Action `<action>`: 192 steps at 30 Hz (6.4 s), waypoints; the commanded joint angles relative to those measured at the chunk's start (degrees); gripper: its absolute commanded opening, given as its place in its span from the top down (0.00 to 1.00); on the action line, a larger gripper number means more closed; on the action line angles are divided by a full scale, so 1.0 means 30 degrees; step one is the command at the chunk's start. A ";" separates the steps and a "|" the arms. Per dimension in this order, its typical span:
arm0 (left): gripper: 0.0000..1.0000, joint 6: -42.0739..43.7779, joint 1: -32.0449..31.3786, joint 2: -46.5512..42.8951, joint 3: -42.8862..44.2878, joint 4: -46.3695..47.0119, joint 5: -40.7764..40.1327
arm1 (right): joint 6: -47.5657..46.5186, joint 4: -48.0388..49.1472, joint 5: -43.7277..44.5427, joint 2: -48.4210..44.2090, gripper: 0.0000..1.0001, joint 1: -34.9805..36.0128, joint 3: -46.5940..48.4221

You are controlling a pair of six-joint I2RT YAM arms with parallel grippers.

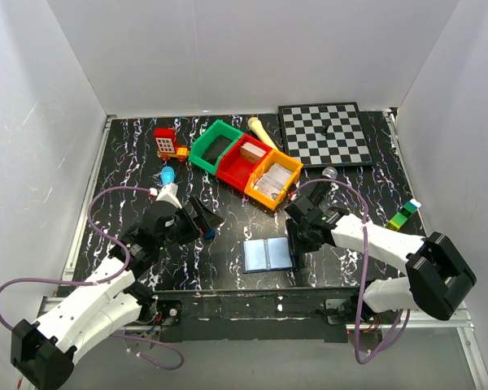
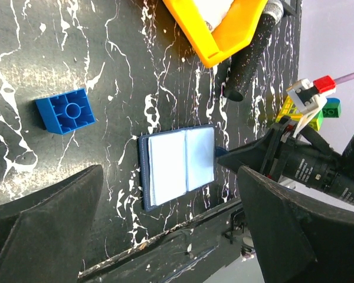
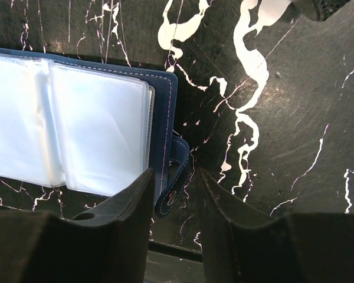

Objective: Take the credit cards out of the card holder
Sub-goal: Remove the credit card from the card holder.

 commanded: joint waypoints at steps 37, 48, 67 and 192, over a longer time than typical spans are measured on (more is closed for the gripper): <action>0.30 0.2127 -0.4912 1.0289 0.2145 0.5319 0.3982 | -0.0087 0.3594 -0.4729 -0.6594 0.99 -0.0063 -0.2391; 0.22 0.4178 -0.7284 1.3246 0.5601 0.3242 0.2462 | 0.0177 0.3449 -0.5022 -0.6156 0.99 -0.0063 -0.2011; 0.27 0.4236 -0.8105 1.4860 0.7126 0.1365 0.0235 | 0.0002 0.3215 -0.4964 -0.5921 0.99 -0.0063 -0.1747; 0.19 0.3534 -0.7344 1.3923 0.4577 0.2391 -0.0909 | -0.0233 0.2365 -0.4554 -0.5248 0.99 -0.1527 -0.2304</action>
